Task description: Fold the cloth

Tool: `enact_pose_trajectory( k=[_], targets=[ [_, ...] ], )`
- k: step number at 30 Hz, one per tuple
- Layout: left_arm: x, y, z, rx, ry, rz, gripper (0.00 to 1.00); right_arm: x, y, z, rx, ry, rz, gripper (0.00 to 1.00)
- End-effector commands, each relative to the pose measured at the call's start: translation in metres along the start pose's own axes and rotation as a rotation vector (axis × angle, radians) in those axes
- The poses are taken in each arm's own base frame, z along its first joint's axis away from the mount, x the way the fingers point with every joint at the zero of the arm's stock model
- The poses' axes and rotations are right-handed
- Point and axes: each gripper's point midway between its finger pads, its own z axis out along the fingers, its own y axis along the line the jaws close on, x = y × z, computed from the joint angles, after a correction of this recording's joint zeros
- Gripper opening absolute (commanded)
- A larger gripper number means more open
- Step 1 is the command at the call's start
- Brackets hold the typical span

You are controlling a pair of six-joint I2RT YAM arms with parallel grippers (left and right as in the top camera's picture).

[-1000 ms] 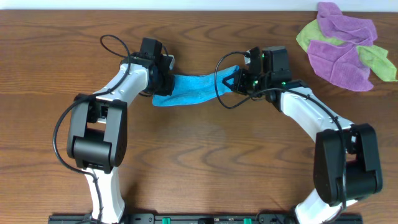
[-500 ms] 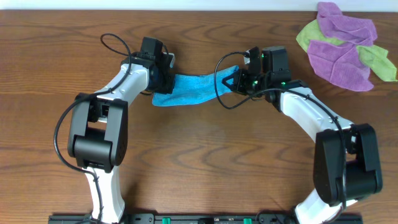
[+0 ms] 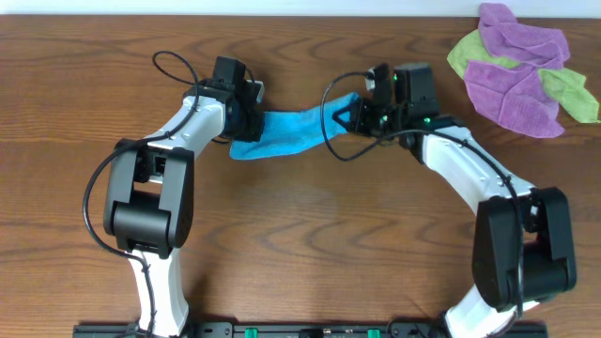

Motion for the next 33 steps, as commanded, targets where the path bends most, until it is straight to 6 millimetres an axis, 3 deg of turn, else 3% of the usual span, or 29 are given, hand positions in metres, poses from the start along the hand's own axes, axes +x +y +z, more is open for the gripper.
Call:
enact_pose_trajectory(
  k=[1,5,17,23,26,33],
  targets=[
    [0.017,0.006,0.024,-0.015,0.063,0.008,0.06,-0.007,0.041,0.002,-0.064,0.001,-0.123,0.01],
    [0.015,0.005,0.024,-0.011,0.056,-0.002,0.05,-0.004,0.056,0.008,-0.057,0.007,-0.152,0.01],
    [0.013,-0.003,0.024,0.018,0.046,-0.006,0.06,0.044,0.075,0.032,-0.01,0.116,-0.242,0.01],
    [0.013,-0.002,0.024,0.018,0.046,-0.008,0.06,0.066,0.069,0.051,0.003,0.182,-0.237,0.01],
    [0.013,-0.002,0.024,0.018,0.046,-0.008,0.06,0.068,0.061,0.058,0.017,0.188,-0.229,0.01],
    [0.012,-0.004,0.024,0.026,0.044,-0.039,0.06,0.051,0.05,0.061,0.097,0.107,-0.199,0.01]
  ],
)
